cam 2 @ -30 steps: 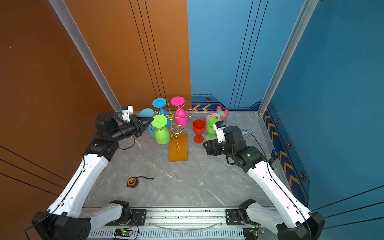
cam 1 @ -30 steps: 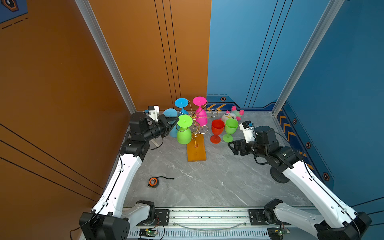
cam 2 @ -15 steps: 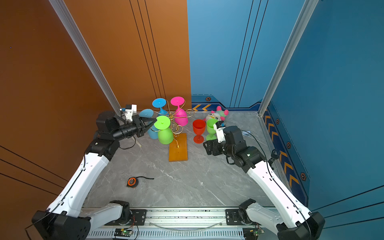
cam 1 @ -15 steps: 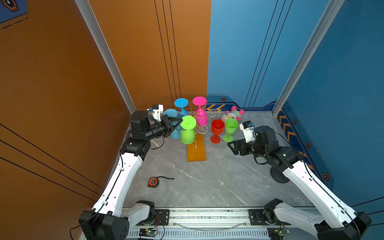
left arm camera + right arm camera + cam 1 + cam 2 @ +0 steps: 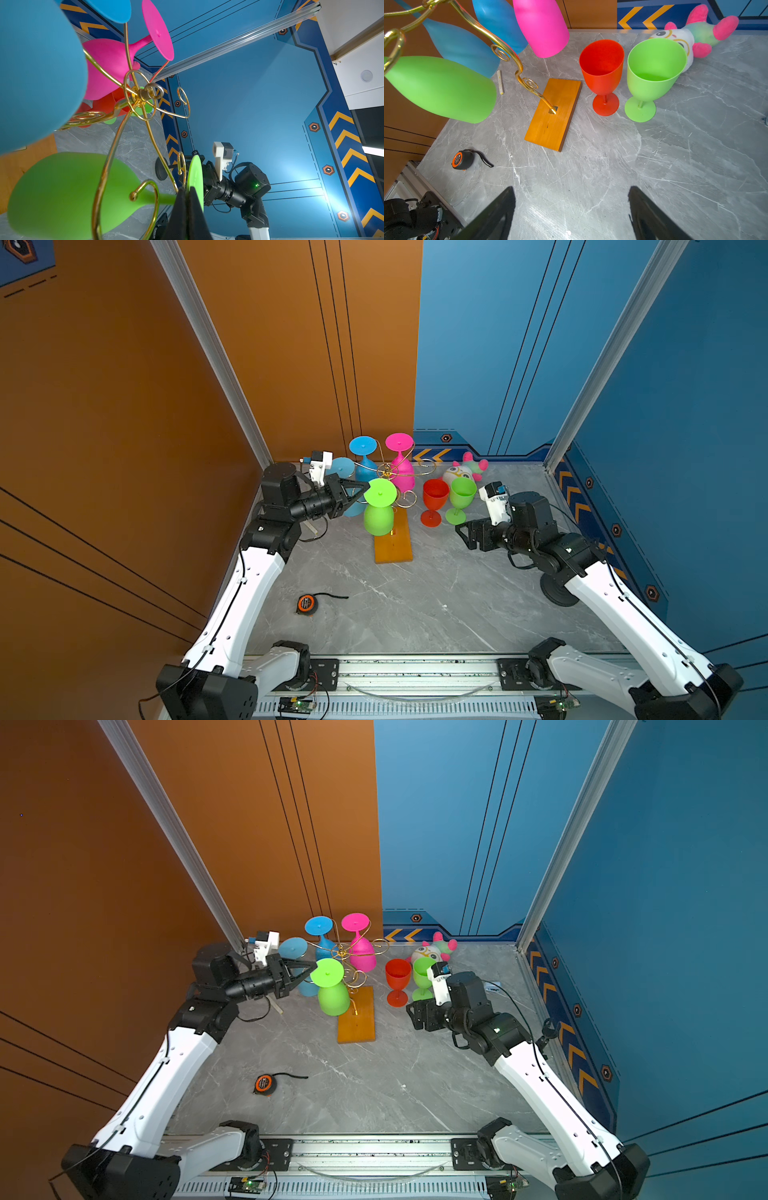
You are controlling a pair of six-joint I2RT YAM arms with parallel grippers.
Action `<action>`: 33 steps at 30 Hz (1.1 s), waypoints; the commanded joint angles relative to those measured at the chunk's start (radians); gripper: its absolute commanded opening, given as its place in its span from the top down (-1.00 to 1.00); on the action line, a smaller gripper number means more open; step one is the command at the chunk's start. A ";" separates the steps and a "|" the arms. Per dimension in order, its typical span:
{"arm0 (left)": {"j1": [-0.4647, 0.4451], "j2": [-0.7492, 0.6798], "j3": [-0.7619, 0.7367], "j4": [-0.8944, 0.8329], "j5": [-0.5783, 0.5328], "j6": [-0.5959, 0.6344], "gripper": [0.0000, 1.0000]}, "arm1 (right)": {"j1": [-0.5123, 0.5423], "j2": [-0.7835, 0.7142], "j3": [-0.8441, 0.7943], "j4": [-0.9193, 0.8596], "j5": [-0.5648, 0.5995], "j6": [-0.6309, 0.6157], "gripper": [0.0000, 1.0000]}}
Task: Take the wine glass off the wine glass rack
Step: 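Slide the green glass along its rack arm with the left gripper, then pull the green glass off the rack toward the robot with the left gripper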
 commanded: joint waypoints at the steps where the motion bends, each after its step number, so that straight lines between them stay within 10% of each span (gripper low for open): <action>1: -0.006 -0.066 -0.001 -0.011 0.078 0.043 1.00 | 0.009 0.007 0.026 0.016 -0.011 0.015 -0.72; 23: -0.070 -0.428 -0.263 -0.163 0.057 0.351 1.00 | 0.052 0.067 0.063 -0.015 -0.038 0.014 -0.72; 33: -0.255 -0.564 -0.354 -0.240 -0.199 0.578 1.00 | 0.085 0.135 0.114 -0.063 -0.014 0.017 -0.72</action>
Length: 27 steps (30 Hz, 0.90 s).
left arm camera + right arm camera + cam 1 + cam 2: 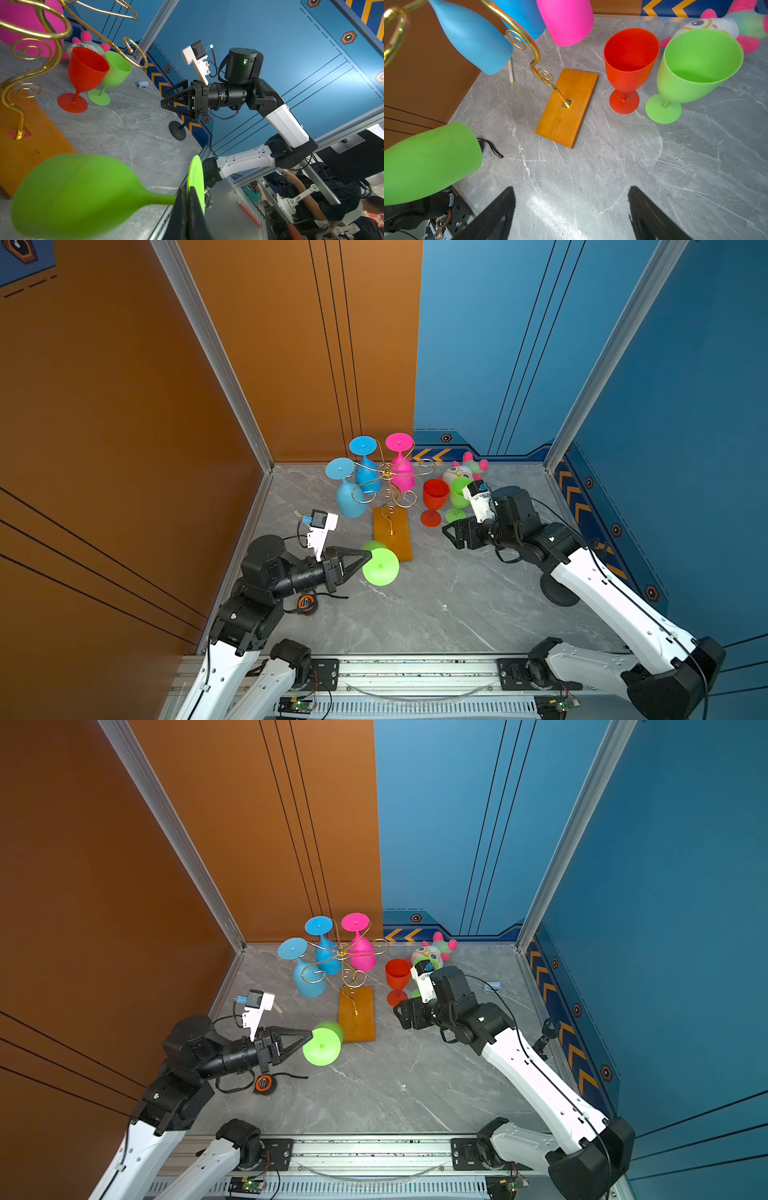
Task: Take the wine glass off the wine glass rack
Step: 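Pull the green glass off the rack toward the robot with the left gripper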
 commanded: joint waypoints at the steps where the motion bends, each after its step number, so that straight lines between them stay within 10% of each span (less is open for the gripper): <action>1: -0.056 -0.029 -0.024 -0.039 -0.133 0.139 1.00 | 0.014 0.025 0.044 -0.058 0.016 0.016 -0.72; 17: -0.521 -0.015 -0.071 -0.039 -0.649 0.472 1.00 | 0.011 0.095 0.100 -0.167 -0.009 0.004 -0.73; 27: -0.974 0.171 -0.052 -0.038 -1.128 0.773 1.00 | -0.015 0.130 0.139 -0.216 -0.056 0.004 -0.73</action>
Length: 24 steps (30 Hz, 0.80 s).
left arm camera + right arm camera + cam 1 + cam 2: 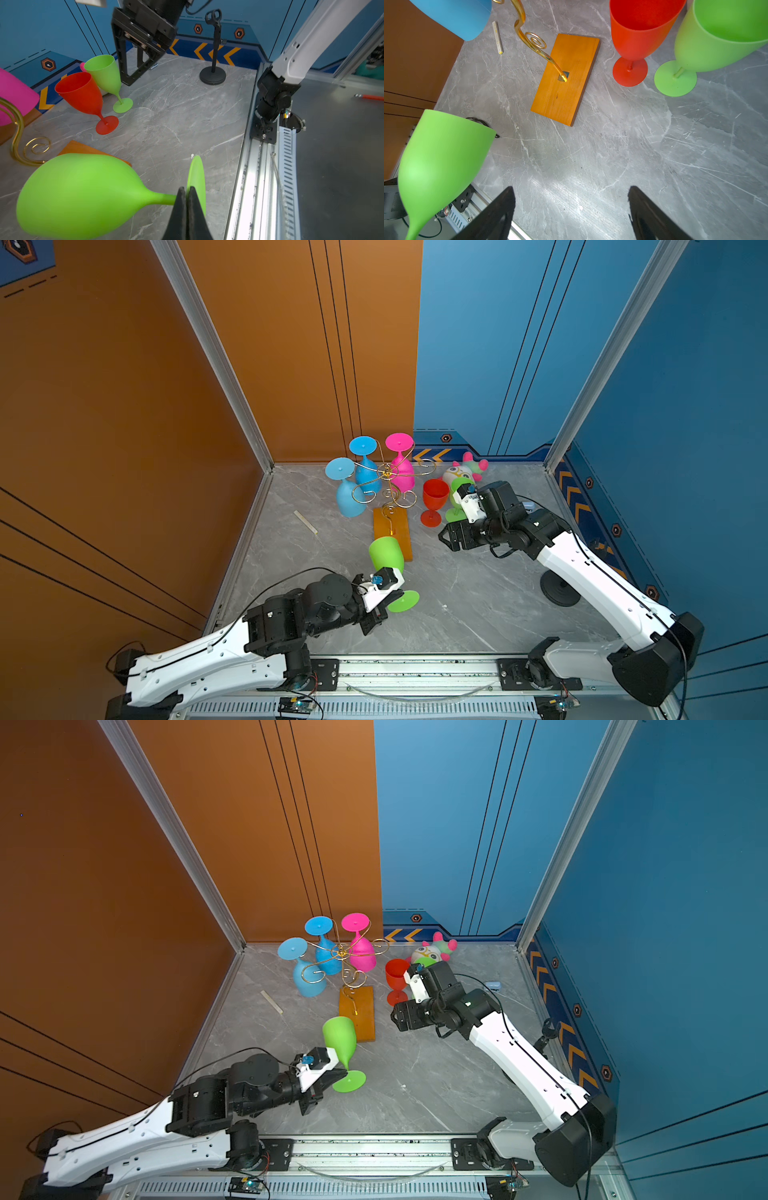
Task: Take the wine glass off the wine glass rack
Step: 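Pull the green glass off the rack toward the robot with the left gripper, then hold the green glass with the left gripper while the right gripper reaches its rim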
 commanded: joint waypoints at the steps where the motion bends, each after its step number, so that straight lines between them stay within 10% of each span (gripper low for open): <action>1: -0.117 0.056 0.012 0.005 -0.256 0.179 1.00 | -0.016 0.013 0.044 -0.055 -0.028 0.006 -0.73; 24: -0.361 0.319 -0.035 0.135 -0.676 0.661 1.00 | -0.043 0.065 0.211 -0.113 -0.157 0.029 -0.63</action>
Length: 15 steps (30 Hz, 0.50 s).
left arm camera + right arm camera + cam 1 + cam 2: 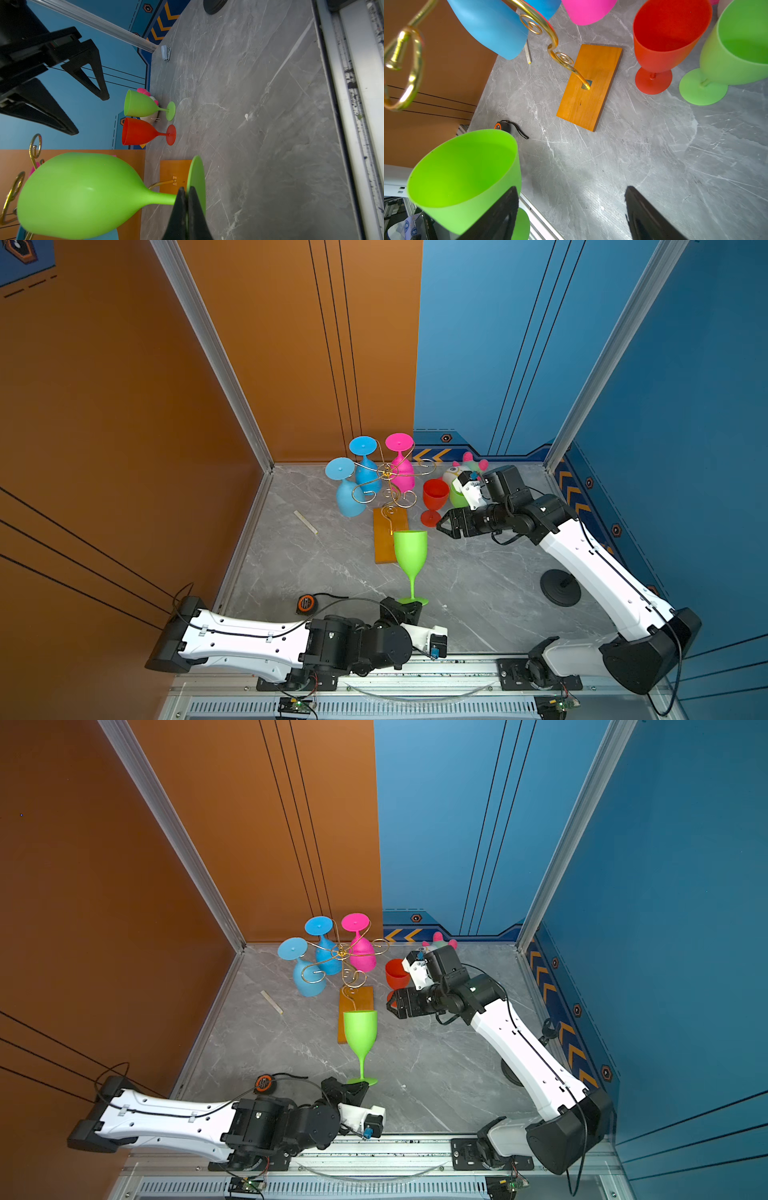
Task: Take the wine glass off the wine glass rack
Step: 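Hold the green glass with the left gripper while the right gripper reaches its rim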
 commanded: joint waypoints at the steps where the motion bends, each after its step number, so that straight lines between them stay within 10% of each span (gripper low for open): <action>1: -0.017 0.022 -0.017 0.021 -0.075 0.063 1.00 | 0.003 0.010 0.049 -0.040 -0.002 0.010 -0.62; 15: -0.027 0.138 -0.021 0.057 -0.206 0.228 1.00 | 0.057 0.077 0.112 -0.115 -0.112 -0.015 -0.45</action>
